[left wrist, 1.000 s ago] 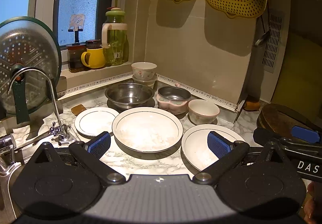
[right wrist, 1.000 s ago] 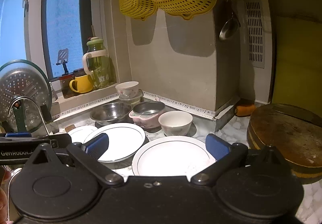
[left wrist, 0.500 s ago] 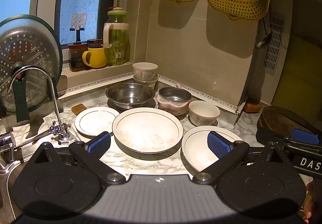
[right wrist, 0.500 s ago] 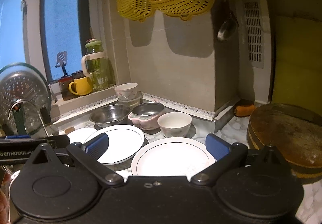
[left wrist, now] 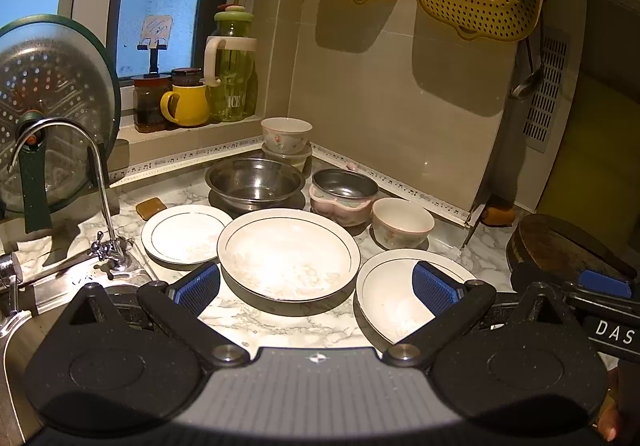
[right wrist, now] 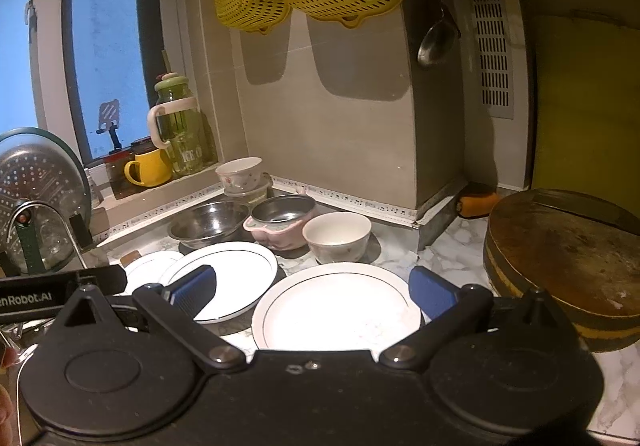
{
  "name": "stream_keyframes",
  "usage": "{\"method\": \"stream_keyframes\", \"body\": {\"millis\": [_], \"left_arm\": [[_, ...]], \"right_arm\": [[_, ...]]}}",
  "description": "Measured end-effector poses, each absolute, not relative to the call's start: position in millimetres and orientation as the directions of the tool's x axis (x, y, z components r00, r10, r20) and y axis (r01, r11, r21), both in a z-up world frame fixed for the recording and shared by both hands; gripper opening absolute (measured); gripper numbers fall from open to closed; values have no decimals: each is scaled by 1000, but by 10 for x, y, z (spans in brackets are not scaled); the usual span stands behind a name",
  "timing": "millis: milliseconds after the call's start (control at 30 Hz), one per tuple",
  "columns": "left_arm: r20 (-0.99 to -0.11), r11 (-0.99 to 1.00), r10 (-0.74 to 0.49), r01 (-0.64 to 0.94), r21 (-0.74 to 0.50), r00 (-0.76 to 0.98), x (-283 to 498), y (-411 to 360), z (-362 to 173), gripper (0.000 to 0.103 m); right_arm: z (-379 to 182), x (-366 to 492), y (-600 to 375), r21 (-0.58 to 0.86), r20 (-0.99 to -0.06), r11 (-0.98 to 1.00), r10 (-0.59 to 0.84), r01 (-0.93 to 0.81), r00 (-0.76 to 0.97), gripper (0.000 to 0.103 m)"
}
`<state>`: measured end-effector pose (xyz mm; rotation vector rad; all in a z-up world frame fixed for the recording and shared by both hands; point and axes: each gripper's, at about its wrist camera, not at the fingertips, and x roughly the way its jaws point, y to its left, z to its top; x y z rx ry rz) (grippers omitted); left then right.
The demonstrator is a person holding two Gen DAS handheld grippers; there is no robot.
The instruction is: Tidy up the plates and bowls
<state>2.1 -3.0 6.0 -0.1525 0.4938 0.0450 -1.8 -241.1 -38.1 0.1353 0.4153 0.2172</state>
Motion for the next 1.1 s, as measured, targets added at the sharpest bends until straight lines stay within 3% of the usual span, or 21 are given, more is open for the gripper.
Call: {"method": "stream_keyframes", "body": {"millis": [667,1100], "left_arm": [[-523,991,-47,-27,-134,851,262,-217,-20,103],[-617,991,-58,-27,-128,785,829,-358,-260,103]], "right_arm": [[-480,142,-2582,219,-420,959,259,-180,870,103],[-703,728,-2761,175,-537,959,281,-221,795,99]]}}
